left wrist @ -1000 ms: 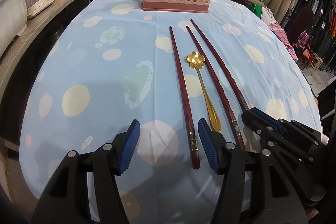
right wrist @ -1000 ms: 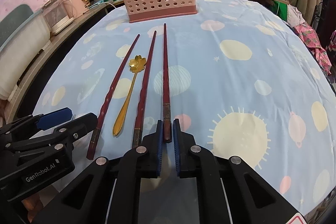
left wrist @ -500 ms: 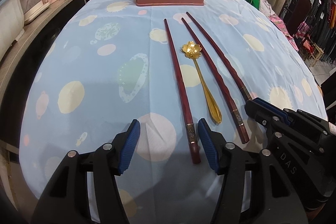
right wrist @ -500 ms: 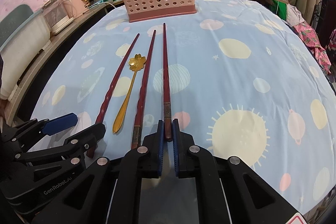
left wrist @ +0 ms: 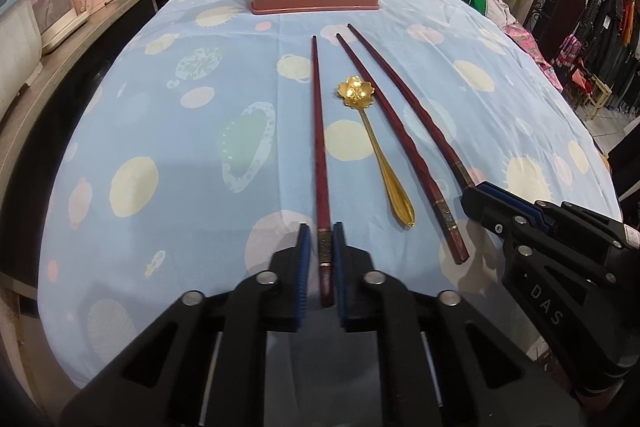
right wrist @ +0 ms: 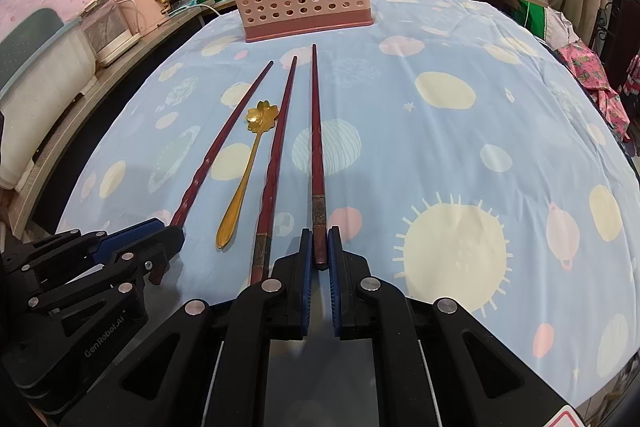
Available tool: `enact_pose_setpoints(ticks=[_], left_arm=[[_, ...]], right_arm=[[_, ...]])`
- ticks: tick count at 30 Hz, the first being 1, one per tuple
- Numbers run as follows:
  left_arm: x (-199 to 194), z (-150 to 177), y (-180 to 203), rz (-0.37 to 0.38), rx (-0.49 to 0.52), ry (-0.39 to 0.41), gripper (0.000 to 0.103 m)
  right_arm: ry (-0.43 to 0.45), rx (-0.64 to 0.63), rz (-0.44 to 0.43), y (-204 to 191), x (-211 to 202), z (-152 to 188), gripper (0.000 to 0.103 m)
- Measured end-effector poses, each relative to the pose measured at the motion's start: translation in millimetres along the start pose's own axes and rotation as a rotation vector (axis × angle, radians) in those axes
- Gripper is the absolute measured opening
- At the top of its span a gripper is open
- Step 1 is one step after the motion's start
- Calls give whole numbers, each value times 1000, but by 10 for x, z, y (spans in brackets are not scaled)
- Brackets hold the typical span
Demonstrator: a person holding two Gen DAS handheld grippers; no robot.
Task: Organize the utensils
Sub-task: 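Grasp a dark red chopstick with the left tool while the right tool grasps another dark red chopstick, then lift both dark red chopsticks and carry them over the pink basket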
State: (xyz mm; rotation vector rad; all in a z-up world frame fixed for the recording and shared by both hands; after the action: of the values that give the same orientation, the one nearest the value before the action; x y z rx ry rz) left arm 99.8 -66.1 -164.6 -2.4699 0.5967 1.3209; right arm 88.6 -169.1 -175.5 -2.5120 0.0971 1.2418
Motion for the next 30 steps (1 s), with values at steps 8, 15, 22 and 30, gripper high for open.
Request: enact_pose_setpoints(ticks=[8,15,22,30], left_arm=[[-43,-17,-40,9,-25,7,7],[-173,-129,-137,1,-51,42,7],[-393,-330,-247,9,-89,100,7],[-706,-652,-374,20,-122,178,7]], right_arm=[[1,2,-5,9,-28,21,7],[20,14,-15,27,-166,3,7],[69,20,-38,-1,-370,-169,7],[171,50,-82,-46,-741,-552,7]])
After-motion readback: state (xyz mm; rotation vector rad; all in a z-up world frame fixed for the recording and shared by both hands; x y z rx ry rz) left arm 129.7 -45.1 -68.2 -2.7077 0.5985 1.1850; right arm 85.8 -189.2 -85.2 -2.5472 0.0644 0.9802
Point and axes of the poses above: each gripper's, at about its wrist camera, not at the fingertips, and x roughly the way its jaws point, y to its right, z to its underside, the point moved 10 cm from there along x, roughly the way its jaws point, and after that the axes turned 9 degrees about x, right-handed, at the moved point
